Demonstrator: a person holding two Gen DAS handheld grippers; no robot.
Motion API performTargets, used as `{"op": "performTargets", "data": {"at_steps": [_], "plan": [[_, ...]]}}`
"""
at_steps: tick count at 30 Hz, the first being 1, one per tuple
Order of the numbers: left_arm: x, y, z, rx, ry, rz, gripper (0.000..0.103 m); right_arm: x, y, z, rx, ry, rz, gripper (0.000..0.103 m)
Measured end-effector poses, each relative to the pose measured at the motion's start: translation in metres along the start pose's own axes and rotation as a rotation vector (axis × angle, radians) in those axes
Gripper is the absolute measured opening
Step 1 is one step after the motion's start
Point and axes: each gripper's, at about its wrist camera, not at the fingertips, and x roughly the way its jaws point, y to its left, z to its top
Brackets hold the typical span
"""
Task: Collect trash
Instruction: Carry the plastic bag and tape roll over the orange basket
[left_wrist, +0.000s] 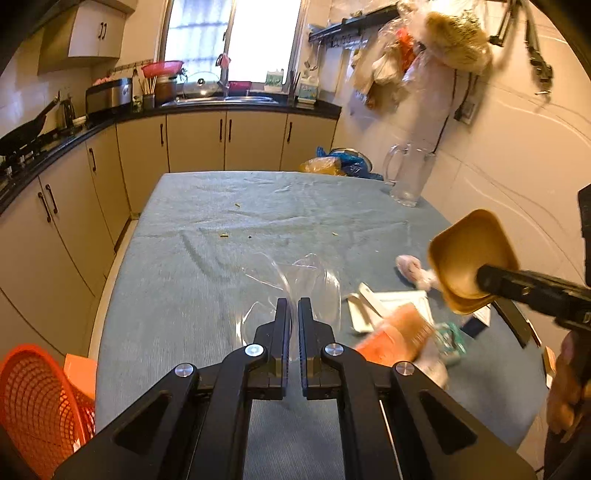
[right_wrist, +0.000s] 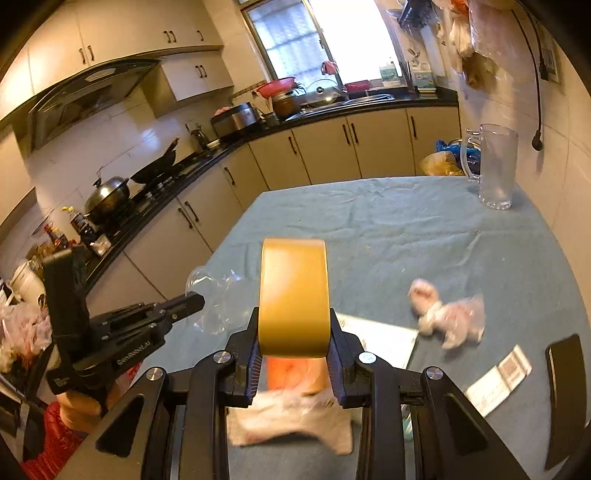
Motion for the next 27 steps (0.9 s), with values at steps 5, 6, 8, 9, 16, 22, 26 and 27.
{"op": "performTargets", "data": {"at_steps": [5, 6, 8, 9, 16, 22, 26, 27], "plan": [[-0.024, -0.005, -0.018, -0.007, -0.021, 0.002, 0.004, -0.006, 0.006, -0.026, 0.025, -0.008, 0.038, 0.033], [-0.027, -0.006, -0.021, -0.006, -0.025, 0.005, 0.004, -0.005, 0.008, -0.031, 0.027, -0.005, 0.043, 0.033], [-0.035, -0.008, -0.028, -0.005, -0.034, 0.008, 0.004, -0.005, 0.01, -0.042, 0.043, 0.001, 0.058, 0.033], [-0.04, -0.009, -0.032, -0.004, -0.039, 0.014, 0.004, -0.005, 0.011, -0.047, 0.05, 0.005, 0.074, 0.033], [-0.055, -0.008, -0.055, -0.013, -0.042, 0.05, 0.004, -0.004, 0.017, -0.066, 0.047, 0.011, 0.091, 0.033], [-0.067, 0.0, -0.062, -0.041, -0.055, 0.055, 0.004, 0.002, 0.027, -0.074, 0.031, 0.033, 0.118, 0.033], [-0.077, 0.006, -0.067, -0.051, -0.067, 0.061, 0.004, 0.005, 0.039, -0.074, 0.008, 0.041, 0.132, 0.033], [-0.079, 0.009, -0.068, -0.055, -0.069, 0.061, 0.004, 0.006, 0.042, -0.075, 0.004, 0.043, 0.135, 0.033]]}}
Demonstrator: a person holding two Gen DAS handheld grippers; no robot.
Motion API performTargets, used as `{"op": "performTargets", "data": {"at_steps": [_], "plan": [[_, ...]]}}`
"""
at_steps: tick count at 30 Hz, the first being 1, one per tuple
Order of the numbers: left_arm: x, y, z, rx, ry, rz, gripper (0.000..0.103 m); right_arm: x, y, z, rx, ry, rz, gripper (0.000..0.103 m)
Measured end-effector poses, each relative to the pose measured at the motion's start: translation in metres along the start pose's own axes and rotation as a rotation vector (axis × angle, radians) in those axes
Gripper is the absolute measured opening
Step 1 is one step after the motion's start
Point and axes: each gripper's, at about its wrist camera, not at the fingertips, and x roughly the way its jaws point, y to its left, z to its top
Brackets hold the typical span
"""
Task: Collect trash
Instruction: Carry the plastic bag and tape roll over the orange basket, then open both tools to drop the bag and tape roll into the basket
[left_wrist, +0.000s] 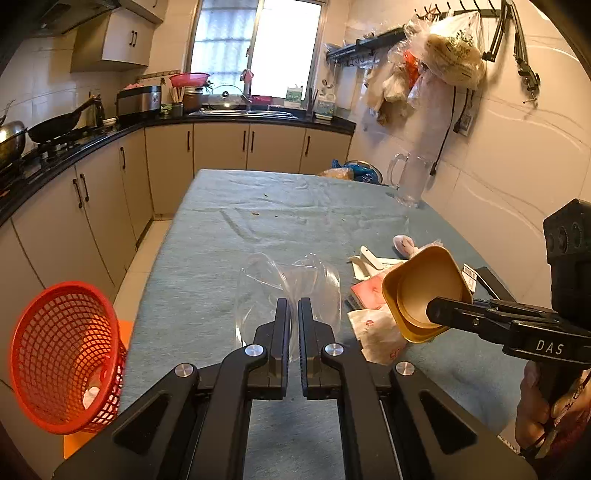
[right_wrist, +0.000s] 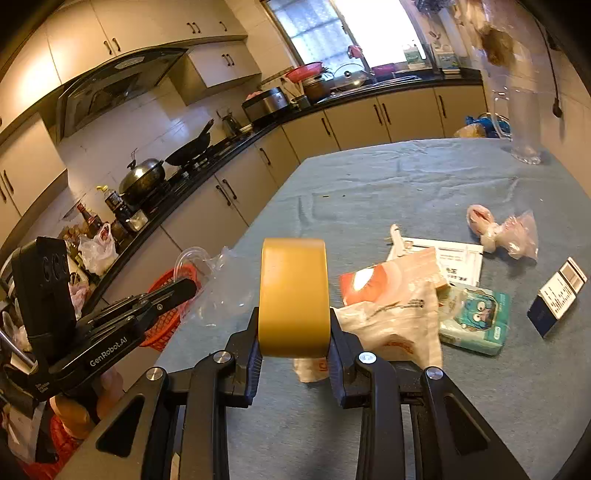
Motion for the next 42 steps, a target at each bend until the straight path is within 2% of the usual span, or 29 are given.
{"op": "performTargets", "data": {"at_steps": [13, 26, 36, 42], "plan": [[-0.025, 0.037, -0.005, -0.063, -0.036, 0.041, 0.004, 0.023, 0.034, 0.006, -0.055, 0.059, 0.043, 0.033], [-0.071, 0.111, -0.019, -0.175, -0.104, 0.171, 0.004, 0.074, 0.089, 0.009, -0.103, 0.144, 0.139, 0.033], [-0.082, 0.189, -0.05, -0.317, -0.087, 0.263, 0.004, 0.126, 0.143, 0.011, -0.161, 0.247, 0.192, 0.033], [-0.079, 0.215, -0.063, -0.348, -0.062, 0.291, 0.004, 0.159, 0.171, 0.016, -0.178, 0.294, 0.216, 0.033]]}}
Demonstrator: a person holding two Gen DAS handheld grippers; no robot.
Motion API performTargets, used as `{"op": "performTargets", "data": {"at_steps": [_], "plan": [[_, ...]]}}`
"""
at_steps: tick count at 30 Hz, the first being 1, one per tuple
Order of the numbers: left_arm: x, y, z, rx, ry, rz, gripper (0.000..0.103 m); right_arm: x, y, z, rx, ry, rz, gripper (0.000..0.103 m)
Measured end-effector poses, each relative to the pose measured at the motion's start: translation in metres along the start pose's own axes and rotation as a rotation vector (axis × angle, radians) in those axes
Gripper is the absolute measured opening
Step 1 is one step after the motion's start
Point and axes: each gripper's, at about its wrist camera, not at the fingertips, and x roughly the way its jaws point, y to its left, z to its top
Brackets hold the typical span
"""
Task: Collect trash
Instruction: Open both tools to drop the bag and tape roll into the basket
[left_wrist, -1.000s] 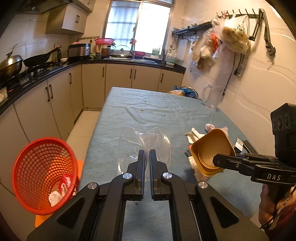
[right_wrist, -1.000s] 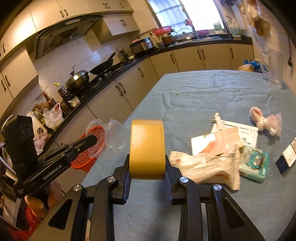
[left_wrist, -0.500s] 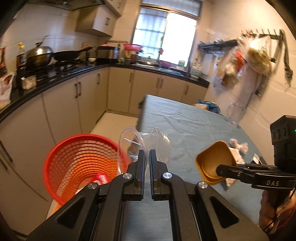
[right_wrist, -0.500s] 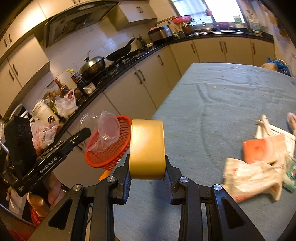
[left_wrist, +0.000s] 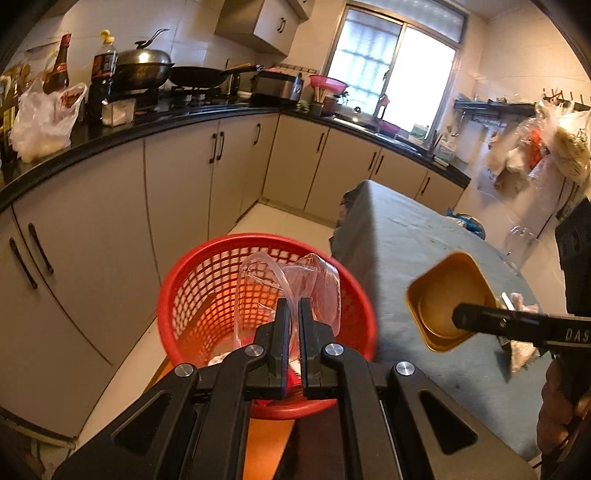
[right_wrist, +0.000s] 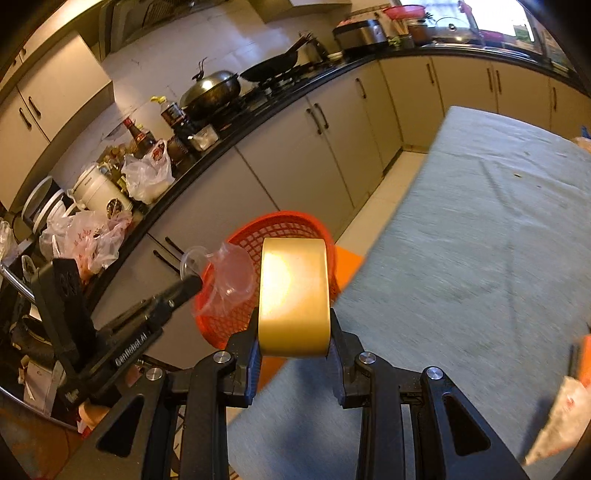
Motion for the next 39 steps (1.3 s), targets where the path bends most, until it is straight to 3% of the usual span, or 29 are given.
{"op": "performTargets", "data": {"at_steps": [13, 28, 34, 39], "plan": [[0.02, 0.017, -0.008, -0.011, 0.044, 0.022, 0.004, 0.075, 0.02, 0.025, -0.009, 0.102, -0.012, 0.033], [0.029, 0.02, -0.012, -0.018, 0.058, 0.036, 0.004, 0.094, 0.011, 0.028, 0.013, 0.127, -0.044, 0.035], [0.025, 0.016, -0.011, -0.013, 0.039, 0.043, 0.03, 0.08, 0.01, 0.028, 0.014, 0.089, -0.044, 0.036], [0.018, 0.01, -0.01, -0.006, 0.025, 0.047, 0.031, 0.058, 0.007, 0.027, 0.021, 0.043, -0.042, 0.041]]}}
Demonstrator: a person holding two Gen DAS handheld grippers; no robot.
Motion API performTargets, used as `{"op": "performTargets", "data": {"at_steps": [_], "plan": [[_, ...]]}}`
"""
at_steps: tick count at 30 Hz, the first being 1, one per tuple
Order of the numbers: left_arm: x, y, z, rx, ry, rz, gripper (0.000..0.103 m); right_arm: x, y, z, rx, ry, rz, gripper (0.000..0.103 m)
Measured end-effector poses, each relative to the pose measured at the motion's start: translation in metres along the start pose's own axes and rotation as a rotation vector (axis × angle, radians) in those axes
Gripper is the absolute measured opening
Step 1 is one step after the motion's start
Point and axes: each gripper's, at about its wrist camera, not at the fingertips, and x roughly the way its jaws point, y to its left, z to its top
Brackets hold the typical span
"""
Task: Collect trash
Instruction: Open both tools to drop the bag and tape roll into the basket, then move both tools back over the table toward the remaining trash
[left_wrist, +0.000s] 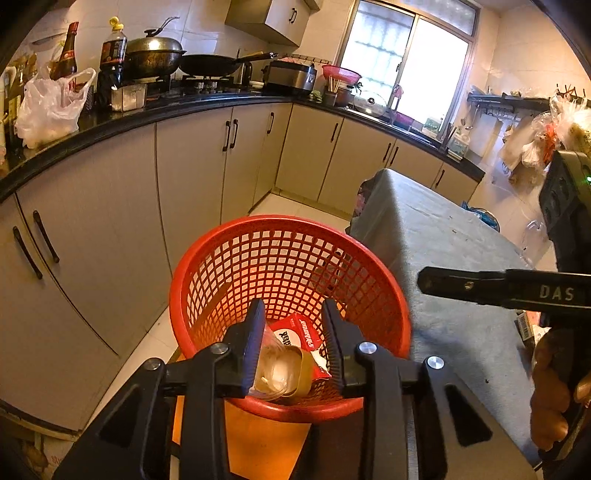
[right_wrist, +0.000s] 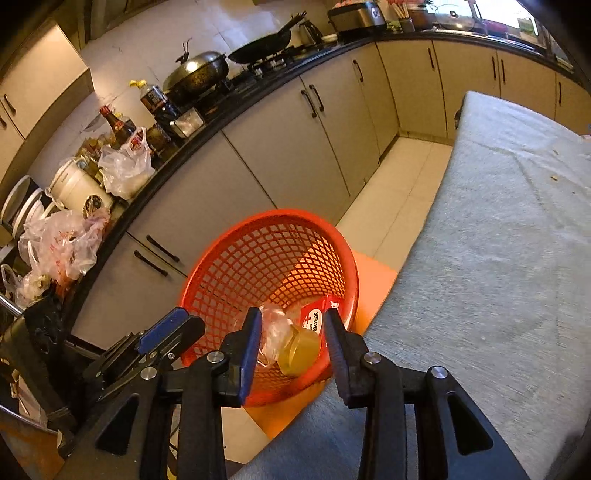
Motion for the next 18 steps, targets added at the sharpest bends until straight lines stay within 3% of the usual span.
{"op": "performTargets", "data": {"at_steps": [2, 10, 18], "plan": [[-0.005, -0.005, 0.0, 0.011, -0.015, 0.015, 0.04, -0.011, -0.004, -0.002, 0.011, -0.021, 0.0, 0.044], [-0.022, -0.039, -0.003, 0.081, -0.061, 0.057, 0.055, -0.056, -0.025, -0.023, 0.045, -0.106, -0.036, 0.054], [-0.026, -0.076, -0.009, 0.148, -0.062, 0.066, 0.06, -0.078, -0.05, -0.054, 0.085, -0.101, -0.049, 0.059]]}}
